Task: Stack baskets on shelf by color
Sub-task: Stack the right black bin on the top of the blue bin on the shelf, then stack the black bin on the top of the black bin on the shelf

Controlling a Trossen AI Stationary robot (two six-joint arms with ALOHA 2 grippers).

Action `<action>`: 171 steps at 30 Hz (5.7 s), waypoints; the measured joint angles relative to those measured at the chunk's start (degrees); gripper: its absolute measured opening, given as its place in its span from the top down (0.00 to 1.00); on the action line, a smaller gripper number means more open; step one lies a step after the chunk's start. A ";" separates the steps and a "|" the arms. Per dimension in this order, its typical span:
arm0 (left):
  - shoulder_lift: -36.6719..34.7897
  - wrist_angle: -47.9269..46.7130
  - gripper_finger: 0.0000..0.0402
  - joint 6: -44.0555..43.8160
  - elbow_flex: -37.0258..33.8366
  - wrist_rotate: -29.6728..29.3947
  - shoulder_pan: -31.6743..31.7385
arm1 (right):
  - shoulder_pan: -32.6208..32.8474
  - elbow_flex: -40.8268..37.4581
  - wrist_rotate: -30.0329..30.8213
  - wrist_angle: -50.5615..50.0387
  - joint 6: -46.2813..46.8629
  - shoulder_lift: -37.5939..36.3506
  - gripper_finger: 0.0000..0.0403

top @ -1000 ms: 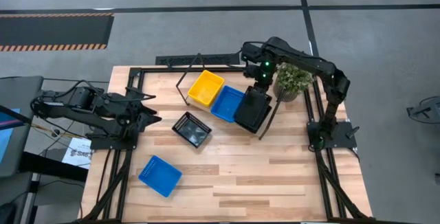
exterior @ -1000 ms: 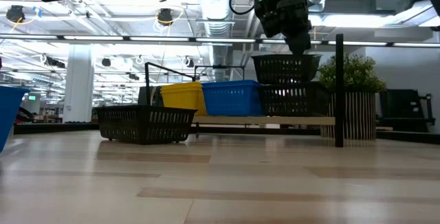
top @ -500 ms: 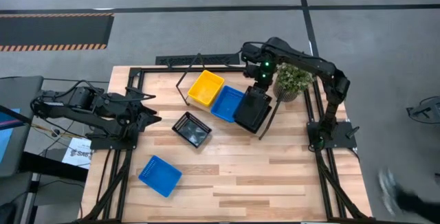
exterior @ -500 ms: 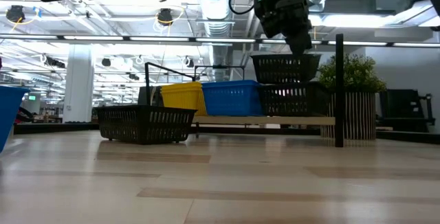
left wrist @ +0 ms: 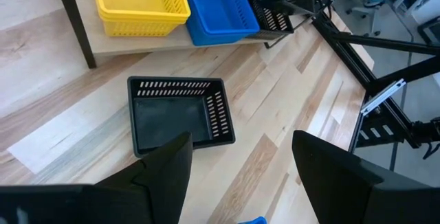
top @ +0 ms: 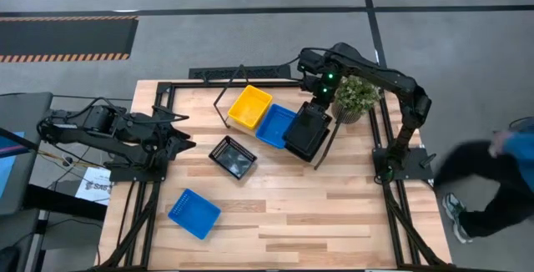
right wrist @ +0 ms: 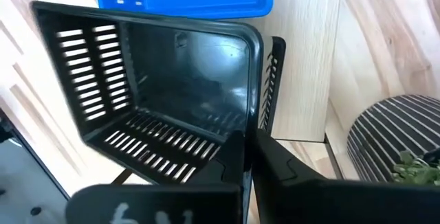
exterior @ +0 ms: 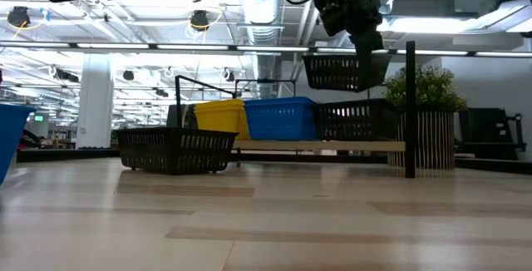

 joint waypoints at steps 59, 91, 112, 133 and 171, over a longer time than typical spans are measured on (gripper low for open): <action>0.02 -0.04 0.41 -0.46 0.00 0.59 0.00 | 0.42 -8.86 -3.94 4.80 7.82 -3.43 0.53; 31.95 17.78 0.41 13.69 -15.62 3.83 17.27 | 62.29 -2.72 32.01 14.05 61.00 -14.82 0.55; 32.04 60.79 0.41 -13.35 -25.75 32.14 4.51 | 64.91 -2.71 38.02 22.25 90.35 -0.01 0.55; 9.38 60.35 0.41 -17.00 -24.04 31.86 1.01 | 46.66 -2.71 32.06 35.58 87.39 16.80 0.55; -4.79 56.12 0.41 -14.68 -24.11 19.60 0.39 | 41.40 -2.71 27.81 32.48 83.04 23.81 0.76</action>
